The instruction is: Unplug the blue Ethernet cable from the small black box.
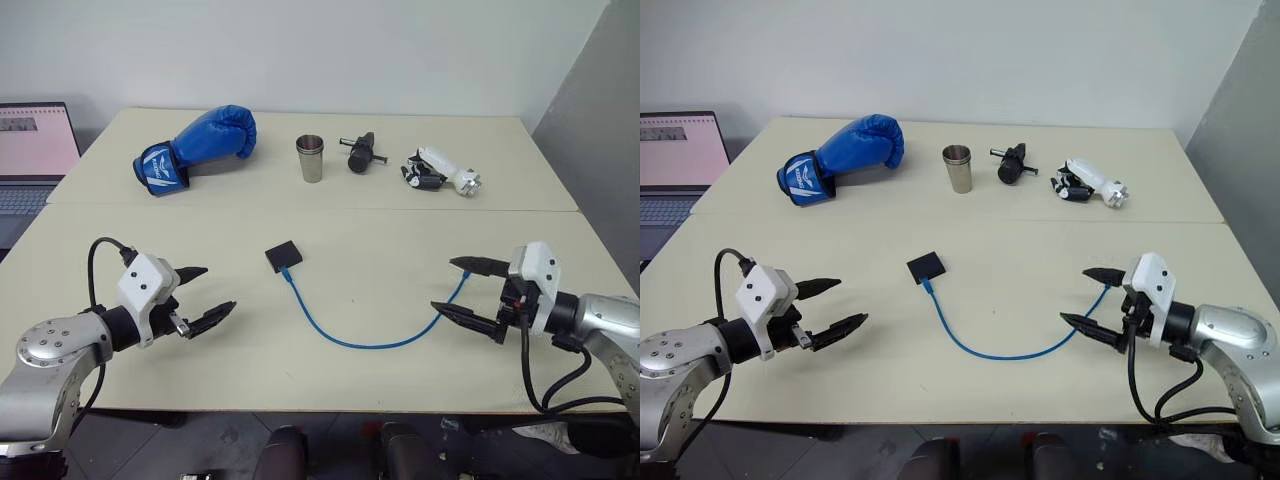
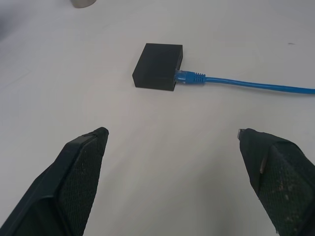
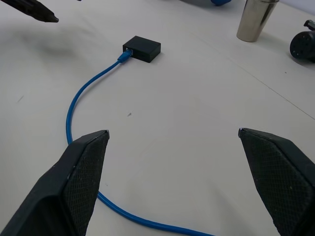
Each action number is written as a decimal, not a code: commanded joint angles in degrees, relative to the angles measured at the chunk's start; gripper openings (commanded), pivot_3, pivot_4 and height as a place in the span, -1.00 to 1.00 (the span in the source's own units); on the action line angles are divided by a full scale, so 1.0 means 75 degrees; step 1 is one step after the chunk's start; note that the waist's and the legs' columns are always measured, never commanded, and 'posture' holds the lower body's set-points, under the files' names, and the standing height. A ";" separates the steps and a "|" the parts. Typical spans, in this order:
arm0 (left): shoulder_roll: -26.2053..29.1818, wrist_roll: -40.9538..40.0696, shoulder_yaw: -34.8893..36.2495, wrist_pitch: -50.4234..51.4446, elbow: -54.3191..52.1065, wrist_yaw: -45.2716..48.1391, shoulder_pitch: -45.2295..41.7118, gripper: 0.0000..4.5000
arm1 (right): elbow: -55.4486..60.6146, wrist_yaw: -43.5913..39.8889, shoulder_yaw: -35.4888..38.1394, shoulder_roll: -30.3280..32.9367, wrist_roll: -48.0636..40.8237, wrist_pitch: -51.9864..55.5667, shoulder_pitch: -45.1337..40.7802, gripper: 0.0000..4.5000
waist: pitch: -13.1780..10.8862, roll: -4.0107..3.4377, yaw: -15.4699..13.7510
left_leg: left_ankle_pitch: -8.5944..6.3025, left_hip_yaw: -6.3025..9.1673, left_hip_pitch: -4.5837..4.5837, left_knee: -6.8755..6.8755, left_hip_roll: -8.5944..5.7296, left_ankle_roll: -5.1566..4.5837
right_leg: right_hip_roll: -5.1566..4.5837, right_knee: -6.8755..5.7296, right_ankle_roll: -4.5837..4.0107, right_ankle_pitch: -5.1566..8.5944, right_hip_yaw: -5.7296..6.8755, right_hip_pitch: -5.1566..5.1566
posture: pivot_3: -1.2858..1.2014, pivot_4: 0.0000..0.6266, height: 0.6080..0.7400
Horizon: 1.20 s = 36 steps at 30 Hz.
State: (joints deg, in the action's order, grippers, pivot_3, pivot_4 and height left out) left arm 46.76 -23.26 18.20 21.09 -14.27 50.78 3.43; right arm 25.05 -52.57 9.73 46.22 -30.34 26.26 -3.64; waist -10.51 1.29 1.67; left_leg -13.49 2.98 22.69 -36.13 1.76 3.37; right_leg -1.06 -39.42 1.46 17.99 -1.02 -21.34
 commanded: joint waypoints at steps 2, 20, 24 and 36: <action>0.0042 -0.0053 0.0070 -0.0098 -0.0222 0.0042 -0.0022 1.00 | 0.0174 -0.0061 0.0182 0.0073 -0.0055 -0.0134 -0.0091 0.98 | 0.0000 0.0000 0.0001 | 0.0000 0.0000 0.0000 0.0000 0.0000 0.0000 | 0.0000 0.0000 0.0000 0.0000 0.0000 0.0000 | 0.03 -0.52 1.00; 0.0097 0.0110 0.0212 -0.0436 -0.0118 0.0173 0.0361 1.00 | 0.0242 -0.0147 -0.0306 -0.0027 -0.0037 -0.0075 -0.0339 0.98 | 0.0000 0.0000 0.0002 | 0.0000 -0.0001 -0.0001 0.0000 0.0000 0.0000 | 0.0000 0.0000 0.0000 0.0000 -0.0001 0.0000 | 0.03 -0.52 1.00; 0.0101 -0.0044 0.0318 -0.0507 -0.0117 0.0367 0.0506 1.00 | 0.0231 -0.0065 -0.0808 -0.0283 0.0032 -0.0018 -0.0678 0.98 | 0.0000 0.0000 0.0001 | 0.0000 0.0002 0.0000 0.0000 0.0002 0.0000 | 0.0000 0.0000 0.0000 0.0000 0.0001 0.0000 | 0.03 -0.52 1.00; 0.0904 -0.0040 0.0495 -0.0925 0.0928 0.1734 0.0693 1.00 | -0.1340 0.1929 -0.4108 -0.3424 0.2285 0.0320 -0.2901 0.98 | -0.0002 -0.0003 0.0026 | 0.0001 0.0000 -0.0001 0.0002 0.0007 0.0000 | 0.0007 -0.0019 -0.0008 0.0003 -0.0001 -0.0017 | 0.03 -0.52 1.00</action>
State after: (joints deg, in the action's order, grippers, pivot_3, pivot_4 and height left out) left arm 51.96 -23.77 19.99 15.90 -8.97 61.45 8.83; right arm 17.07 -41.57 -17.65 24.11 -16.35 27.74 -22.60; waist -10.52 1.27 1.87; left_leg -13.49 2.99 22.71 -36.12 1.81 3.37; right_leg -1.00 -39.58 1.37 18.02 -1.01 -21.49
